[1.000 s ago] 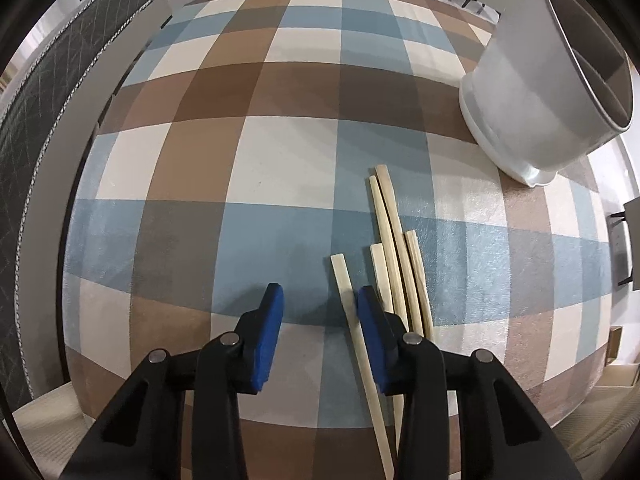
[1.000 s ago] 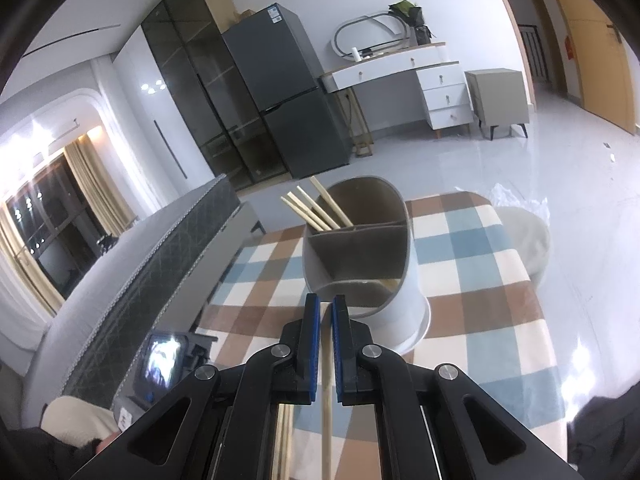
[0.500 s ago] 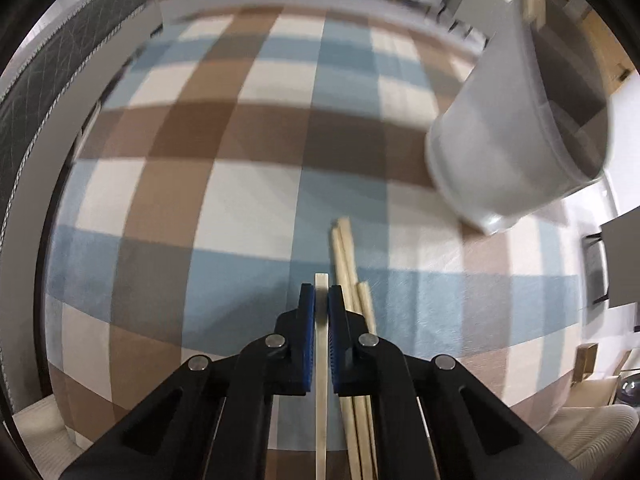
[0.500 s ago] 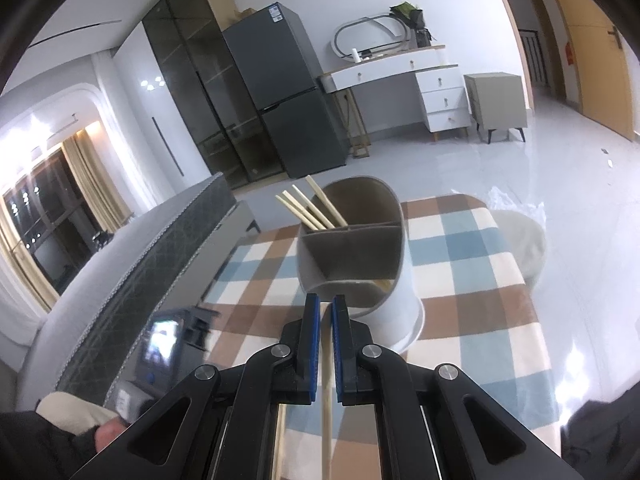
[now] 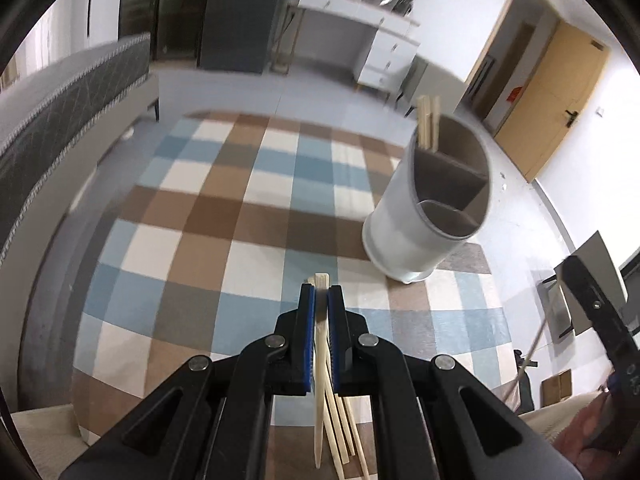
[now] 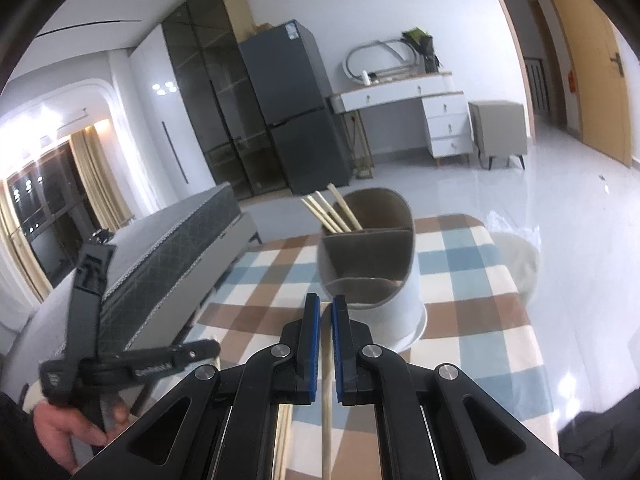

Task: Organize utensils

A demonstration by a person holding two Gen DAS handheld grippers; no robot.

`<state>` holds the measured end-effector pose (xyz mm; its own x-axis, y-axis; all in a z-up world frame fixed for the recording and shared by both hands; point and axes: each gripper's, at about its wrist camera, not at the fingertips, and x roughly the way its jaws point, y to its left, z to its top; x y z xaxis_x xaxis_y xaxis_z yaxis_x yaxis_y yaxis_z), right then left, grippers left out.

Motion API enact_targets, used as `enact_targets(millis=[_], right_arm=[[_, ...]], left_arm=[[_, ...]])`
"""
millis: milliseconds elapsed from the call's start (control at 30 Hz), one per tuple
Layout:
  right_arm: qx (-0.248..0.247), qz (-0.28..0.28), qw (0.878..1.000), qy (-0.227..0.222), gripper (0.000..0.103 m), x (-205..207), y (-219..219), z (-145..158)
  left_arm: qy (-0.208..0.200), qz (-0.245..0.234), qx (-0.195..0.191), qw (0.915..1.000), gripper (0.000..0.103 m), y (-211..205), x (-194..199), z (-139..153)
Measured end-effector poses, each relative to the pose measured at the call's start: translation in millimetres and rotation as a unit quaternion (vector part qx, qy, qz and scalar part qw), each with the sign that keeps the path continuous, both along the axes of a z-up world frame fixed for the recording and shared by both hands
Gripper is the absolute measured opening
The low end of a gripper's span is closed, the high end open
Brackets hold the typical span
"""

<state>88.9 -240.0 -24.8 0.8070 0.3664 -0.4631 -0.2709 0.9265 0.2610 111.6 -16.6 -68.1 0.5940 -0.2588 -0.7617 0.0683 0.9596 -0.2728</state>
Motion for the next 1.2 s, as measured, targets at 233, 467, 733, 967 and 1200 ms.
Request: enact_targets(millis=[233, 467, 733, 967, 1200], right_arm=[[-0.019, 0.0, 1.0, -0.011, 0.005, -17, 12, -2], [-0.013, -0.01, 1.0, -0.021, 0.005, -21, 8, 5], [0.002, -0.013, 1.0, -0.022, 0.005, -10, 5, 10], [0.005, -0.009, 0.998, -0.055, 0.005, 9, 1, 33], [-0.013, 0.001, 0.994, -0.111, 0.005, 52, -9, 83]], left_arm=[[-0.012, -0.023, 0.001, 0.9997, 0.001, -2, -12, 13], [-0.002, -0.055, 0.002, 0.9985, 0.001, -9, -11, 24], [0.001, -0.075, -0.009, 0.9971, 0.001, -14, -8, 39], [-0.035, -0.087, -0.041, 0.9948, 0.001, -20, 13, 86], [-0.081, -0.092, -0.091, 0.9883, 0.001, -28, 51, 144]])
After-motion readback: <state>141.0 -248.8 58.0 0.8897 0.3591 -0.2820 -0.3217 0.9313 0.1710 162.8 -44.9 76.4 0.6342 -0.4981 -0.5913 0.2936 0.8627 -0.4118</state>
